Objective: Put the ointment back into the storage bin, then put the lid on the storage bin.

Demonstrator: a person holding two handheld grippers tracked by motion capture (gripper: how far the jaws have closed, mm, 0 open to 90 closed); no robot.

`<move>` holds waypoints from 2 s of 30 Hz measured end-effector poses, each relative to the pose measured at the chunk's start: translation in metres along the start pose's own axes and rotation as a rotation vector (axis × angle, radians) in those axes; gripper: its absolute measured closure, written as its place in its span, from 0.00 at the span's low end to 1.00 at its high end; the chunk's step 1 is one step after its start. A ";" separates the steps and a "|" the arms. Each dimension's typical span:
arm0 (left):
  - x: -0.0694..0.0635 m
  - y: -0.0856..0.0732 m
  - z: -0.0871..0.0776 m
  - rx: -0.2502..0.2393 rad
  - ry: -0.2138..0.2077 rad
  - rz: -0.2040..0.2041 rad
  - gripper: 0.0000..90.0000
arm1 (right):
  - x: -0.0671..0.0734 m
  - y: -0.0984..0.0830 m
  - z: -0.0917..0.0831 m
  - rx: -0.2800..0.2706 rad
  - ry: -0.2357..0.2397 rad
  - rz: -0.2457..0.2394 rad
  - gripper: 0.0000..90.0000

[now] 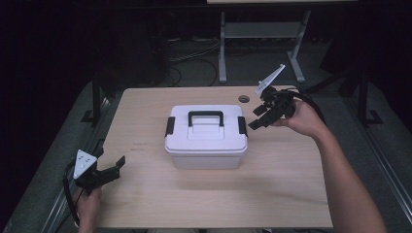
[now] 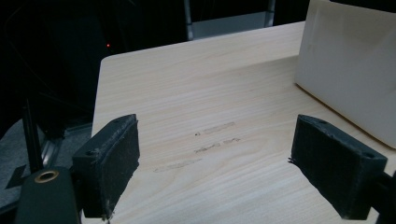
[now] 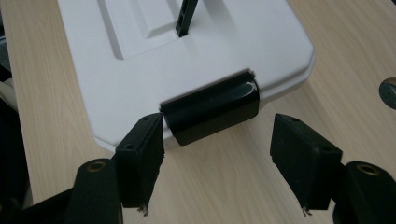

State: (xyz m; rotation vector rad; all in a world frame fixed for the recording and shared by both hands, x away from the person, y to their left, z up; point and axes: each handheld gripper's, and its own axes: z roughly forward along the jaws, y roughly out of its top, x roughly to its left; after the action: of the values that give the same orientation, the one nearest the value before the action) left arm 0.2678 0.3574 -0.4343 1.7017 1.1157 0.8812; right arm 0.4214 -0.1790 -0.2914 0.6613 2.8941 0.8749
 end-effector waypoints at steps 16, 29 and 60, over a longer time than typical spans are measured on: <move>0.000 0.000 -0.001 -0.002 0.003 0.004 0.16 | 0.000 -0.017 0.005 0.010 0.002 0.028 0.37; -0.003 0.001 0.000 -0.001 -0.001 0.011 0.16 | 0.004 -0.030 0.004 0.013 -0.009 0.041 0.36; -0.006 0.001 0.001 0.007 -0.005 0.022 0.16 | 0.008 -0.071 0.015 0.001 0.008 0.099 0.35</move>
State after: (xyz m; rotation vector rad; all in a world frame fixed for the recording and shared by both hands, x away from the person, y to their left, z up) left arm 0.2669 0.3512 -0.4342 1.7237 1.0994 0.8868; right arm 0.3893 -0.2206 -0.3416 0.8086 2.8909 0.8887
